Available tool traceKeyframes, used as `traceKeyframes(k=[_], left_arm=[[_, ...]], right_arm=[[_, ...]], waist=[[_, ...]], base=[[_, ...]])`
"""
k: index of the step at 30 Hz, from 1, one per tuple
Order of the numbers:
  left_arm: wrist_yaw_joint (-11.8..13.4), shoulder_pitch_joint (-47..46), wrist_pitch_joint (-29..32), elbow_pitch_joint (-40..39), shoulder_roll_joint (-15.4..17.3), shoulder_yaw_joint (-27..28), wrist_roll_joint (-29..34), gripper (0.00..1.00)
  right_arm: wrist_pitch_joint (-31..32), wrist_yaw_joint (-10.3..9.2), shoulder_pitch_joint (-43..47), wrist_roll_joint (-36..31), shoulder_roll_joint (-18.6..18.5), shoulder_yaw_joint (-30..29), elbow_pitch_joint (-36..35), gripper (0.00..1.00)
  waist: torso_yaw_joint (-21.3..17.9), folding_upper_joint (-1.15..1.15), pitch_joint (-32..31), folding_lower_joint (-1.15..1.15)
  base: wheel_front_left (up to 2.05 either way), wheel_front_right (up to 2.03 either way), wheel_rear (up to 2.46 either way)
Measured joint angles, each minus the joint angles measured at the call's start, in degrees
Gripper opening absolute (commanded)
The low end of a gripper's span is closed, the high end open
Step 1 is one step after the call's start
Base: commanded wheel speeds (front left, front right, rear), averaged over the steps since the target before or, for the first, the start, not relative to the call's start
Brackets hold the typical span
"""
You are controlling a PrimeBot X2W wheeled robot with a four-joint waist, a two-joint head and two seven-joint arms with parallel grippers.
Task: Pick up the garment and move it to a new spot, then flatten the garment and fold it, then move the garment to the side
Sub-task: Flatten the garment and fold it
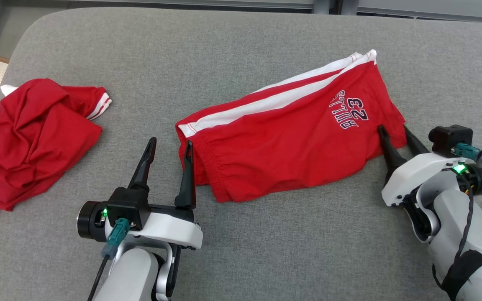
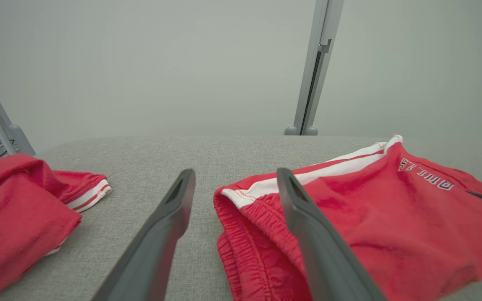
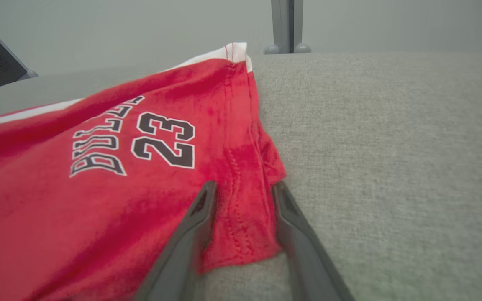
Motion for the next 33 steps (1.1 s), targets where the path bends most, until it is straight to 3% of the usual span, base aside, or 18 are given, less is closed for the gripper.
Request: traceKeyframes(k=[8,15,23,33], left_arm=[[0.23,-0.02,0.01,0.11,-0.02,0.46,0.37,1.00],[0.46,0.92,0.01,-0.11,-0.02,1.58,1.00,1.00],[0.12,2.43,0.01,-0.11,-0.02,3.01,1.40,1.00],[-0.69,4.53,0.01,-0.19,0.00,4.01,1.41,1.00]], right_arm=[[-3.21,0.01,-0.22,7.58,-0.46,5.94,0.79,0.00],[-7.27,0.01,6.36,11.83,-1.46,7.70,-3.15,0.00],[-8.11,0.07,18.14,12.62,-0.24,1.31,-10.62,0.00],[-8.08,0.07,28.72,8.08,1.70,-8.06,-15.93,0.00]], waist=[[-1.46,0.00,-0.82,0.00],[-3.15,0.00,-2.24,0.00],[-5.81,0.00,-4.61,0.00],[-8.40,0.00,-7.16,0.00]], base=[[0.00,0.00,0.00],[0.00,0.00,0.00],[0.00,0.00,0.00],[0.00,0.00,0.00]])
